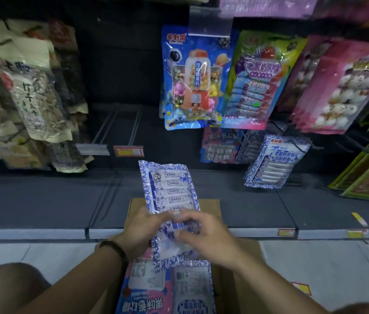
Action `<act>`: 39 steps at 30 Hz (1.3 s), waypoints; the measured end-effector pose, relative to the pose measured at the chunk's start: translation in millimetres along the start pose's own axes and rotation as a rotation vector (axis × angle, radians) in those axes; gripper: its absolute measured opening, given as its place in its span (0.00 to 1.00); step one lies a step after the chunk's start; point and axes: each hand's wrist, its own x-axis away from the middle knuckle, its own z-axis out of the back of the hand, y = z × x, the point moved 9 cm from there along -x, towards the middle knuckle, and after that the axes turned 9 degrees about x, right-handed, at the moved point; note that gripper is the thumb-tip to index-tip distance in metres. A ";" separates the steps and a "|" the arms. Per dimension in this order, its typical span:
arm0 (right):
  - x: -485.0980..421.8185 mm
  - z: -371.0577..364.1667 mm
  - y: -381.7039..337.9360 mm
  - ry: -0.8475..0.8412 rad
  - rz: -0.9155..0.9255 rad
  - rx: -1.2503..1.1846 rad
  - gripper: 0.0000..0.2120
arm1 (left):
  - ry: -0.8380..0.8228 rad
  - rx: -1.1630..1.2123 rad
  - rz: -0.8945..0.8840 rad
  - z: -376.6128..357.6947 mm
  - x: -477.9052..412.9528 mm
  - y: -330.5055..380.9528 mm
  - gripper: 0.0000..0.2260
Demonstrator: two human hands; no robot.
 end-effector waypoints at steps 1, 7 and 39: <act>-6.6 14.8 10.1 0.105 -0.038 -0.016 0.12 | 0.015 0.030 -0.012 2.7 -3.2 1.6 0.12; -2.1 25.4 100.1 0.181 -0.643 -0.542 0.32 | 0.027 0.157 -0.030 9.3 -15.0 -4.4 0.17; 7.9 121.6 62.0 0.039 -0.205 -0.003 0.09 | -0.141 -0.525 -0.294 -43.0 1.6 32.9 0.08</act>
